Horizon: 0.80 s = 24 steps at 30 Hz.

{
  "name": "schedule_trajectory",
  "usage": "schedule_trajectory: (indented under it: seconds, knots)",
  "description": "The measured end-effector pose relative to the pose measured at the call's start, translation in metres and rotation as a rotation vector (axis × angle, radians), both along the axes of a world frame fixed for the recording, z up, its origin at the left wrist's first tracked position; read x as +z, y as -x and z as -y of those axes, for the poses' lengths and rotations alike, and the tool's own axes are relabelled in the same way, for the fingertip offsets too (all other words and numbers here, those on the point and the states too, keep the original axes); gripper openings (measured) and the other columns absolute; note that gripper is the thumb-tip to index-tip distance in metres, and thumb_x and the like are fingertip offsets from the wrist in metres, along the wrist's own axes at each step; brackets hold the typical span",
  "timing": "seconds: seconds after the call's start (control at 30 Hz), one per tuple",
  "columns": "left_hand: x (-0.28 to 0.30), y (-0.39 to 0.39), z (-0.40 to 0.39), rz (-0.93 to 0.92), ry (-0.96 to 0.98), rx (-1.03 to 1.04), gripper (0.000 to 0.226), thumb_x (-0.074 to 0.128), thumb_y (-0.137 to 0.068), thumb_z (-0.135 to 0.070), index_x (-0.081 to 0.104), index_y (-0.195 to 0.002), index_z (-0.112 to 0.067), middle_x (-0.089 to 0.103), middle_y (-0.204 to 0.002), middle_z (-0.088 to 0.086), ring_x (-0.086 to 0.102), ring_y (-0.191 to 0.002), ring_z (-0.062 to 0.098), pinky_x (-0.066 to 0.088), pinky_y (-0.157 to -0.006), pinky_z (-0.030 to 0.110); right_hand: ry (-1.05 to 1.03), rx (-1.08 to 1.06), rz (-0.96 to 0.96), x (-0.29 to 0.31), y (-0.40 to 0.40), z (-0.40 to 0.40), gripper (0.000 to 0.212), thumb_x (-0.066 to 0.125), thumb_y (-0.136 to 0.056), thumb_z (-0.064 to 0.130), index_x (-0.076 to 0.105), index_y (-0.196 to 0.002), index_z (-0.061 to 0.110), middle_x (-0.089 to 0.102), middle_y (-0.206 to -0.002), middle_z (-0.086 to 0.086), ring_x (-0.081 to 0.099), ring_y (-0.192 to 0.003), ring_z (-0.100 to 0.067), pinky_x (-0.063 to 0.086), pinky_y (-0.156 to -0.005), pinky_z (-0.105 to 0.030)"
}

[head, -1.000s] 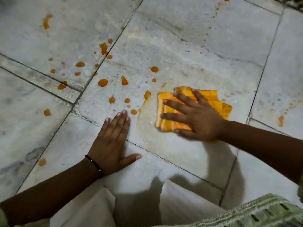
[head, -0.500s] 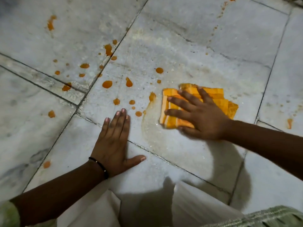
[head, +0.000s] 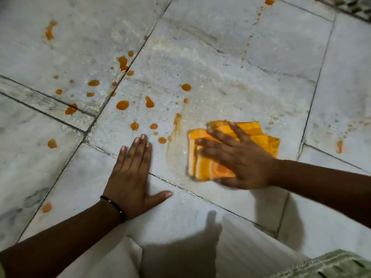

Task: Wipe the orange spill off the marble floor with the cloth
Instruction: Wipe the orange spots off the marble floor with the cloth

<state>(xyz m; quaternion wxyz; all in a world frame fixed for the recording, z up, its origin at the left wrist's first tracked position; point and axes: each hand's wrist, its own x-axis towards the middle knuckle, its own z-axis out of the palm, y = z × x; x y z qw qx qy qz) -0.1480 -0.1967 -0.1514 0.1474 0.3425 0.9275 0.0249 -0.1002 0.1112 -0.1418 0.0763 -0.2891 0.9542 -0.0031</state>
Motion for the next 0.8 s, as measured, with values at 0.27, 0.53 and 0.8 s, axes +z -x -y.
schedule_trajectory:
  seconds: [0.27,0.53,0.8]
  knots:
    - [0.000,0.000,-0.001,-0.011,0.037,-0.005,0.115,0.029,-0.074,-0.084,0.017,-0.147,0.004,0.010,-0.157,0.022,0.008,-0.146,0.032,0.009,-0.117,0.049,-0.058,-0.746,0.051,0.004,0.072,-0.039,0.077,0.020,-0.074,0.084,0.008,-0.144,0.055,0.001,-0.161,-0.001,0.003,-0.144,-0.043,0.014,-0.103,-0.073]
    - [0.001,0.001,-0.001,-0.001,0.006,-0.008,0.114,0.031,-0.075,-0.083,0.017,-0.148,0.003,0.010,-0.157,0.021,0.009,-0.146,0.031,0.009,-0.118,0.048,-0.102,-0.005,-0.005,0.003,0.019,-0.015,0.068,0.032,-0.082,0.074,0.028,-0.145,0.048,0.020,-0.159,-0.004,0.019,-0.142,-0.042,0.021,-0.103,-0.064]
    - [0.001,0.001,-0.002,-0.011,0.028,-0.004,0.115,0.028,-0.074,-0.085,0.015,-0.148,0.002,0.007,-0.157,0.021,0.006,-0.146,0.031,0.006,-0.118,0.048,-0.025,-0.715,-0.005,0.000,0.105,0.007,0.066,0.027,-0.084,0.074,0.014,-0.145,0.053,0.009,-0.161,0.000,0.007,-0.143,-0.041,0.015,-0.104,-0.071]
